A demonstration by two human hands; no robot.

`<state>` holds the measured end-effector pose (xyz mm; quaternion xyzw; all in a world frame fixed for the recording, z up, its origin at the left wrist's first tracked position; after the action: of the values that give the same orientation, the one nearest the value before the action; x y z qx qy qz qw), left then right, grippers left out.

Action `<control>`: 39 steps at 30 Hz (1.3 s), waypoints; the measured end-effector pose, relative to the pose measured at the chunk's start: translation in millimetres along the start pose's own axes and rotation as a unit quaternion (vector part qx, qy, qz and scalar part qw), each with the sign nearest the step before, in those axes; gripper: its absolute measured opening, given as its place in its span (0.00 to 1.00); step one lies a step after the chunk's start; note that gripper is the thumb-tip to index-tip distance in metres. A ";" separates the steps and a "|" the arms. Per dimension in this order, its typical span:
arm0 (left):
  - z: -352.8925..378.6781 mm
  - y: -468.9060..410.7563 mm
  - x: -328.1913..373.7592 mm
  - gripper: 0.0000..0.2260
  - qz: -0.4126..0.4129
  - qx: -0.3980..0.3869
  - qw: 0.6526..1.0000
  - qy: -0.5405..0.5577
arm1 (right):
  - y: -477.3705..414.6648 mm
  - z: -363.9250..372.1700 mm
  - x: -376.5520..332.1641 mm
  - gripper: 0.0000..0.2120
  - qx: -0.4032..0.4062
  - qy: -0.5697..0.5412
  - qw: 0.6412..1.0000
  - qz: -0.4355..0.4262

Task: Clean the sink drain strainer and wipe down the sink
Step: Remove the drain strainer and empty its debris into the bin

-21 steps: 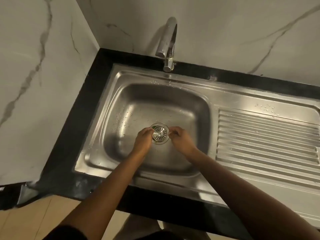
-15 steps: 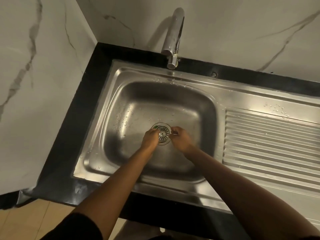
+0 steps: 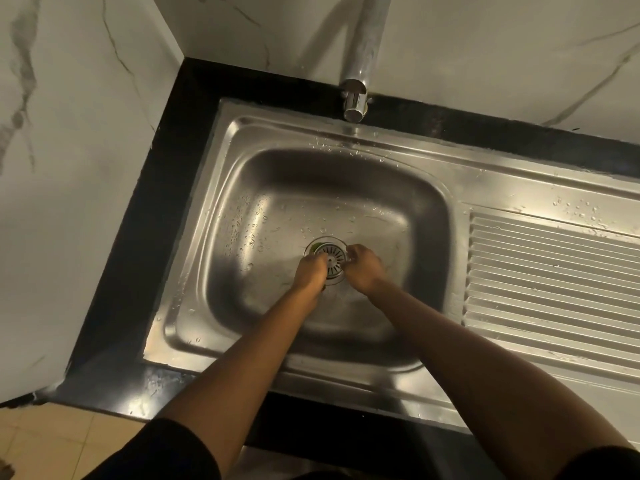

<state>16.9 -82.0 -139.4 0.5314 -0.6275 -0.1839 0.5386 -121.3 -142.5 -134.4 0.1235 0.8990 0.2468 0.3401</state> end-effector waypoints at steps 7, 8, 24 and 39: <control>7.9 0.0 -10.2 0.08 -0.035 -0.020 0.999 0.024 | -5.5 -3.0 -6.5 0.05 0.013 0.023 0.999 -0.027; 8.3 0.3 -9.3 0.09 -0.039 -0.018 0.999 0.028 | -6.4 -2.9 -7.2 0.04 0.014 0.026 0.999 -0.029; -3.5 4.4 -1.4 0.16 -0.028 -0.009 1.000 0.005 | -2.3 -11.1 -23.4 0.10 0.025 0.041 0.997 -0.053; -50.5 75.2 63.6 0.04 0.127 -0.014 0.987 0.099 | 48.1 -96.4 -38.6 0.08 0.042 -0.214 0.971 -0.096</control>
<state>35.0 -92.1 -30.7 0.4550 -0.6313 -0.0693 0.6242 -155.1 -151.5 -25.3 0.1006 0.8224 0.1432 0.5413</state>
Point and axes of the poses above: each hand's wrist, its own y-axis away from the middle knuckle, its own z-axis out of the palm, x = y × z, the point moved 9 cm from there along -y, towards the middle knuckle, and after that the axes turned 10 degrees about x, right-handed, at the moved point
